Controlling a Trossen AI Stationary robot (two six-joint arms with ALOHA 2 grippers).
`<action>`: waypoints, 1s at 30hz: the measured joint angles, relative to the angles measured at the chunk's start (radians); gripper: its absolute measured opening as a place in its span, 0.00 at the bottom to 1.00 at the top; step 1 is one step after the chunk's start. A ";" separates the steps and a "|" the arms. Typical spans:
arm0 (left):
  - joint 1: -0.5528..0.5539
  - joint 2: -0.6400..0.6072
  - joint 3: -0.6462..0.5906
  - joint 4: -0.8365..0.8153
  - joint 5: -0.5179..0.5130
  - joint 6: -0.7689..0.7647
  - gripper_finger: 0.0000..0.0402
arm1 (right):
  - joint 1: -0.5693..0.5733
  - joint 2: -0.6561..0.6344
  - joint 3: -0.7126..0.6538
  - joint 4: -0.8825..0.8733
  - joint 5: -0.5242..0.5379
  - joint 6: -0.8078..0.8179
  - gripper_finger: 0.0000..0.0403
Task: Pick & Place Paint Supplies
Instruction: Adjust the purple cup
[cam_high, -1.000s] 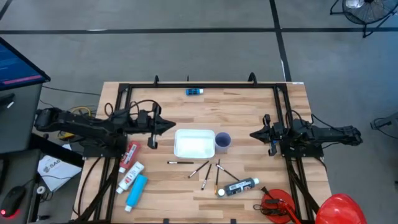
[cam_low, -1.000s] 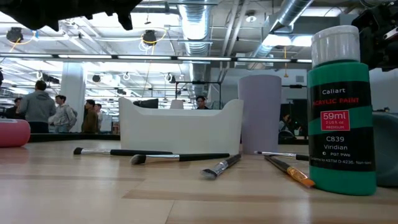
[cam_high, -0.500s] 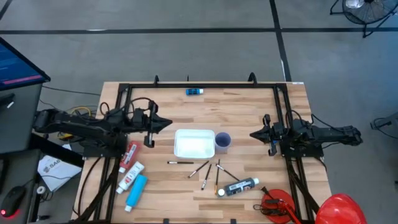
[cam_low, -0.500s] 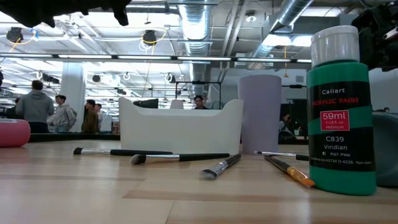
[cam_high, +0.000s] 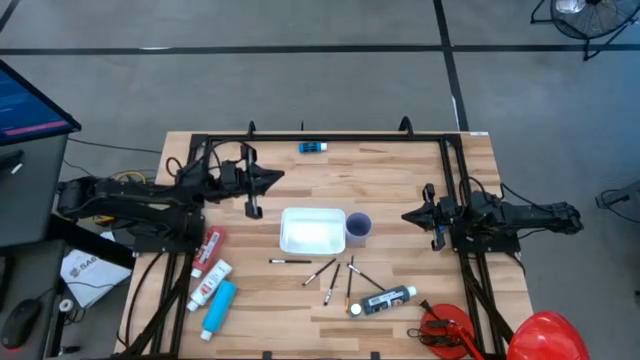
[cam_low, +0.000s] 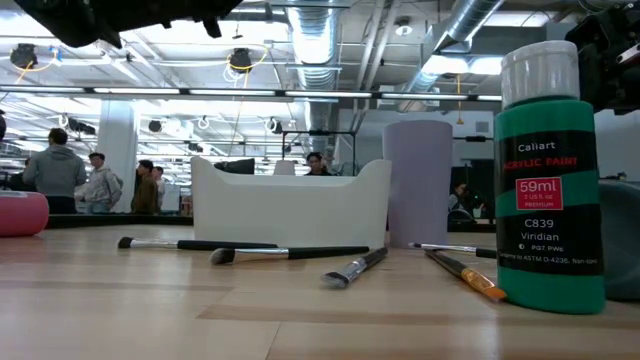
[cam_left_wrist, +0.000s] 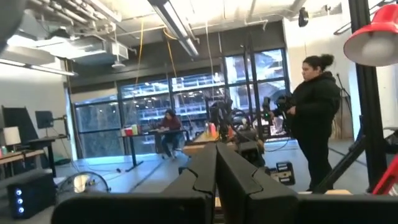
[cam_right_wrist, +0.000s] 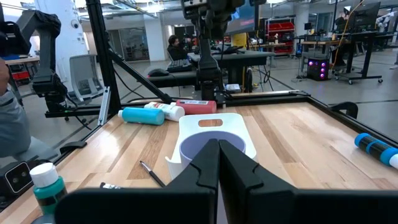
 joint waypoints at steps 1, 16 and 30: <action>0.004 0.003 0.007 0.001 0.002 -0.001 0.00 | 0.000 0.000 0.000 0.000 0.000 0.000 0.00; -0.075 0.000 0.013 0.011 0.002 -0.109 0.00 | -0.012 0.000 0.000 0.275 0.001 -0.130 0.00; -0.124 0.000 0.012 -0.059 0.001 -0.144 0.00 | -0.036 0.000 0.013 0.623 0.004 -0.236 0.00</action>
